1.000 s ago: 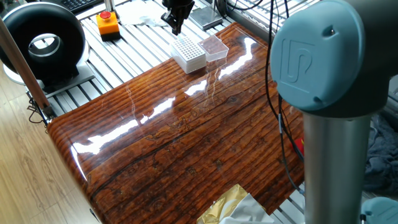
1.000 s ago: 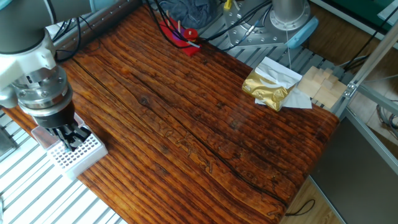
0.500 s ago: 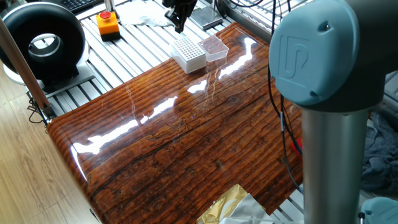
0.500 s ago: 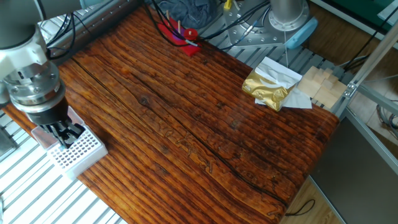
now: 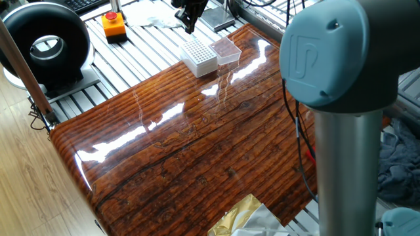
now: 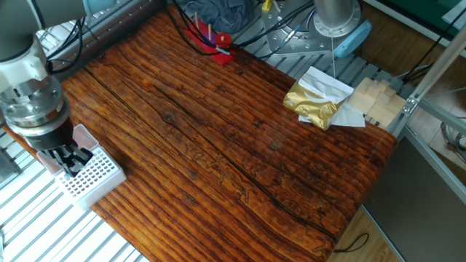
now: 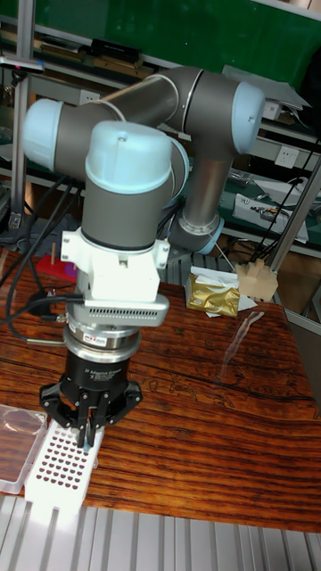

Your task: Insert a medium pipette tip into the holder for medium pipette tips

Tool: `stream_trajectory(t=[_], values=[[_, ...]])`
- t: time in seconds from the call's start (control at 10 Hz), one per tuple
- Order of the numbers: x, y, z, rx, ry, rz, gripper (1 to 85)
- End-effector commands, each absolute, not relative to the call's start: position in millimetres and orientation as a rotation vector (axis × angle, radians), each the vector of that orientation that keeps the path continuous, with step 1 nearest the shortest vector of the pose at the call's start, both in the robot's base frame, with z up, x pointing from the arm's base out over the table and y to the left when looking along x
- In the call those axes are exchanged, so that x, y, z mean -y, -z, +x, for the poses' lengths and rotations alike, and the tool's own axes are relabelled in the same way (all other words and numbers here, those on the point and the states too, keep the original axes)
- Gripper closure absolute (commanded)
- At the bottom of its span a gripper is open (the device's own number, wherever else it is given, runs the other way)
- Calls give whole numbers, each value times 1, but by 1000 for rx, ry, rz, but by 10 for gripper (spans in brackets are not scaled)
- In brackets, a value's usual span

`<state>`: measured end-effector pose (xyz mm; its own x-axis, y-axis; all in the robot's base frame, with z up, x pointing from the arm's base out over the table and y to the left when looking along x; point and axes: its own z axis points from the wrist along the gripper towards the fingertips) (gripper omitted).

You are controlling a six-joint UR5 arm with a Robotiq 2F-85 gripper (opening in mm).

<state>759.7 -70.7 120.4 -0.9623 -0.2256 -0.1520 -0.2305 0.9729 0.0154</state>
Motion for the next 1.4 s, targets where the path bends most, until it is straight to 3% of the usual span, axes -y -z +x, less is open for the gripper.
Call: stream_trajectory(t=[0.0,0.6,1.3], values=[[73,-112,771,-2960,-60,-350,847],[54,-128,779,-2887,-172,-254,847],[50,-162,830,-2640,-174,-232,847]])
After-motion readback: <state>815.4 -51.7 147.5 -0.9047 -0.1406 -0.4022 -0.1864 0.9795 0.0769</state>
